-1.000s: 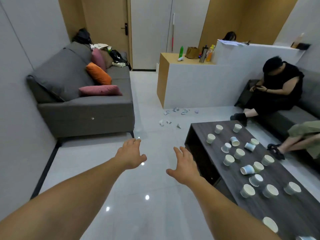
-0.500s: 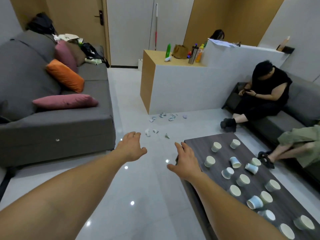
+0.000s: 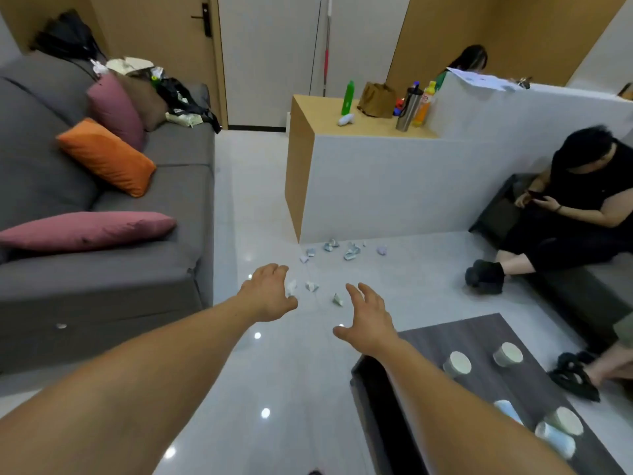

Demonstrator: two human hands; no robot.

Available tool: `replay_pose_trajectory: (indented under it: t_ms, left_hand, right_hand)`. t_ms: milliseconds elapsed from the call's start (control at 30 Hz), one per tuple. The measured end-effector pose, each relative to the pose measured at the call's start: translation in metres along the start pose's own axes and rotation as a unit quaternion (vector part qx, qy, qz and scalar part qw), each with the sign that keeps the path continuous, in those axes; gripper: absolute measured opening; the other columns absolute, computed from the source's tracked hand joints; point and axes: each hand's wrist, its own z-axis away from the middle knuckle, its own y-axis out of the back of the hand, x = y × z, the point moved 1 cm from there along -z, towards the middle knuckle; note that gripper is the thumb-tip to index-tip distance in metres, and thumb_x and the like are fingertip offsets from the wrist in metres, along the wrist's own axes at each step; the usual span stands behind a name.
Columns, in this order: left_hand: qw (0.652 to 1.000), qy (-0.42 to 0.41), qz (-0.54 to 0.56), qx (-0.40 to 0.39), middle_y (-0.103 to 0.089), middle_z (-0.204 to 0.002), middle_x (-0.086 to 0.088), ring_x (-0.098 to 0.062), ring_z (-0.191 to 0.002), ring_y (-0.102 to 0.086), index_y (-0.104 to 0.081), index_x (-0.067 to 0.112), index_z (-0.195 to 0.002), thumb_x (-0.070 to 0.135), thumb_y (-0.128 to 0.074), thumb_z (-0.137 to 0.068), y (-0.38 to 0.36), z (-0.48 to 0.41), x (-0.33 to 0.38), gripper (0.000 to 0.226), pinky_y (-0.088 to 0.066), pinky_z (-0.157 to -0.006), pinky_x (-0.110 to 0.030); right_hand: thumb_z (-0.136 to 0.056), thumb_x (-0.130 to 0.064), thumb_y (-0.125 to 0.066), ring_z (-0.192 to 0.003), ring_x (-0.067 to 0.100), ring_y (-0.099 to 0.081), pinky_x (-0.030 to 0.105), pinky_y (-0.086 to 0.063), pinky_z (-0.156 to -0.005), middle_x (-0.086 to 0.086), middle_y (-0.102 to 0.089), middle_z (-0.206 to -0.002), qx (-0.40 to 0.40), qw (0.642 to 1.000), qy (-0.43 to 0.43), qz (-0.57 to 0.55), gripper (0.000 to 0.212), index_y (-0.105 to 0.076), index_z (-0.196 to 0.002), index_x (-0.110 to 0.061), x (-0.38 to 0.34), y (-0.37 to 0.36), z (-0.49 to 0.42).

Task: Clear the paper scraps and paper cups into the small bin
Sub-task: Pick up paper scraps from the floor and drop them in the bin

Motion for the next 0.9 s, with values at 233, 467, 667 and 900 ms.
replay_pose_trajectory:
  t_ms: [233, 467, 667, 900]
  left_hand:
    - [0.999, 0.030, 0.010, -0.012, -0.019, -0.157, -0.005, -0.026, -0.143, -0.019, -0.018, 0.017, -0.151, 0.045, -0.056, -0.087, 0.019, -0.126, 0.021, 0.079, -0.028, -0.113, -0.044]
    - [0.998, 0.011, 0.023, -0.054, -0.021, -0.156, -0.003, -0.025, -0.143, -0.019, -0.019, 0.024, -0.150, 0.044, -0.056, -0.086, 0.013, -0.287, 0.025, 0.077, -0.028, -0.110, -0.042]
    - [0.994, -0.001, 0.023, -0.108, -0.018, -0.158, -0.004, -0.026, -0.143, -0.018, -0.017, 0.017, -0.151, 0.046, -0.055, -0.088, 0.007, -0.415, 0.028, 0.079, -0.028, -0.112, -0.043]
    - [0.985, 0.032, 0.032, -0.166, -0.021, -0.156, -0.006, -0.027, -0.142, -0.020, -0.019, 0.015, -0.151, 0.045, -0.053, -0.089, -0.036, -0.538, 0.028, 0.076, -0.028, -0.112, -0.043]
  right_hand:
    - [-0.084, -0.044, -0.068, -0.147, 0.022, -0.005, 0.042, -0.029, -0.114, -0.001, -0.002, -0.161, -0.033, 0.999, 0.001, -0.014, 0.093, -0.009, -0.155, -0.026, 0.036, 0.037, -0.125]
    - [-0.085, -0.043, -0.067, -0.147, 0.023, -0.007, 0.042, -0.030, -0.114, 0.000, -0.004, -0.161, -0.053, 0.998, -0.034, -0.012, 0.092, -0.010, -0.155, -0.025, 0.067, 0.042, -0.266]
    - [-0.085, -0.043, -0.067, -0.147, 0.023, -0.008, 0.039, -0.030, -0.113, -0.001, -0.005, -0.161, -0.087, 0.993, -0.083, -0.016, 0.091, -0.011, -0.155, -0.025, 0.097, 0.039, -0.372]
    - [-0.085, -0.039, -0.067, -0.146, 0.024, -0.010, 0.038, -0.029, -0.113, 0.002, -0.007, -0.161, -0.148, 0.984, -0.095, -0.033, 0.089, -0.012, -0.154, -0.024, 0.143, 0.000, -0.494]
